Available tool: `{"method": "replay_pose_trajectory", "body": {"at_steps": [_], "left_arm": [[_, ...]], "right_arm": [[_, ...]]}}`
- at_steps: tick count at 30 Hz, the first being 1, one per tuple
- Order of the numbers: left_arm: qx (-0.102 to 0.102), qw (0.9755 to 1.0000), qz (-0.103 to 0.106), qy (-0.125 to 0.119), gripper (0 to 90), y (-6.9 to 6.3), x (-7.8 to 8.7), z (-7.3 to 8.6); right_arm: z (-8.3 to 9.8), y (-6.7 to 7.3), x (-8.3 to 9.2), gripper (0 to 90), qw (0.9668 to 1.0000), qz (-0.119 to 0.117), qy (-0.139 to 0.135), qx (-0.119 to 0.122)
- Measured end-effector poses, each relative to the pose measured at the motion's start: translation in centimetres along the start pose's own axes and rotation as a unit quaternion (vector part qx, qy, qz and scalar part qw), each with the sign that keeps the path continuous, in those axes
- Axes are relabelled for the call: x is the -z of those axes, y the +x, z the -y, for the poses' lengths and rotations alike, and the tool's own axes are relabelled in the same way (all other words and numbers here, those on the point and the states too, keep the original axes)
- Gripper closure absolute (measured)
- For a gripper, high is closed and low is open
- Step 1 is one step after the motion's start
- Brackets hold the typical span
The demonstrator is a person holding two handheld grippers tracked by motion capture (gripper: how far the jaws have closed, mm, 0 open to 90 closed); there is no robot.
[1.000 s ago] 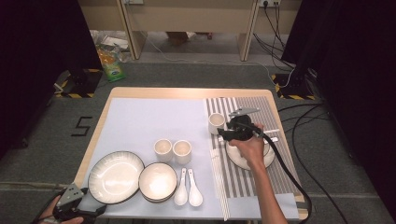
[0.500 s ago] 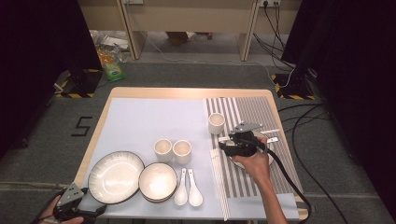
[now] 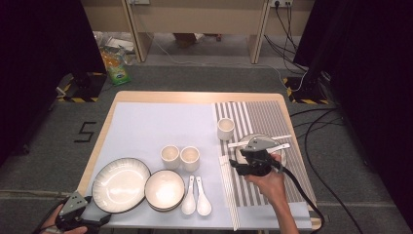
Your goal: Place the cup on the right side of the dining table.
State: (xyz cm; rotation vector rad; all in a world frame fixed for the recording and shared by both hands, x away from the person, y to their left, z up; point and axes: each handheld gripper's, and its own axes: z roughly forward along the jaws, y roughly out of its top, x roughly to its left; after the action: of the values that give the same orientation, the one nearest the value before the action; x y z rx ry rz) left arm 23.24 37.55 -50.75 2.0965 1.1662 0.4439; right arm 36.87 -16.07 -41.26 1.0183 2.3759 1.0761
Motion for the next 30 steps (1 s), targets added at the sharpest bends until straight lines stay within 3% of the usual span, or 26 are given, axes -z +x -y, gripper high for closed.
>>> {"method": "replay_pose_trajectory", "body": {"at_steps": [10, 15, 23, 26, 30], "left_arm": [[0.000, 1.0000, 0.000, 0.000, 0.0, 0.0, 0.0, 0.0], [0.000, 1.0000, 0.000, 0.000, 0.0, 0.0, 0.0, 0.0], [0.000, 1.0000, 0.000, 0.000, 0.0, 0.0, 0.0, 0.0], [0.000, 1.0000, 0.000, 0.000, 0.0, 0.0, 0.0, 0.0], [0.000, 1.0000, 0.000, 0.000, 0.0, 0.0, 0.0, 0.0]], "right_arm": [[1.0, 0.6, 0.3, 43.2, 1.0000, -0.007, 0.000, 0.002], [1.5, 1.1, 0.1, 43.0, 0.9997, -0.003, 0.015, 0.017], [2.8, 1.7, 0.6, 42.5, 0.9996, -0.003, 0.018, 0.022], [3.6, 1.8, 0.8, 42.0, 0.9995, -0.004, 0.023, 0.019], [5.1, 1.7, 0.8, 41.6, 0.9998, -0.013, 0.016, -0.002]]}}
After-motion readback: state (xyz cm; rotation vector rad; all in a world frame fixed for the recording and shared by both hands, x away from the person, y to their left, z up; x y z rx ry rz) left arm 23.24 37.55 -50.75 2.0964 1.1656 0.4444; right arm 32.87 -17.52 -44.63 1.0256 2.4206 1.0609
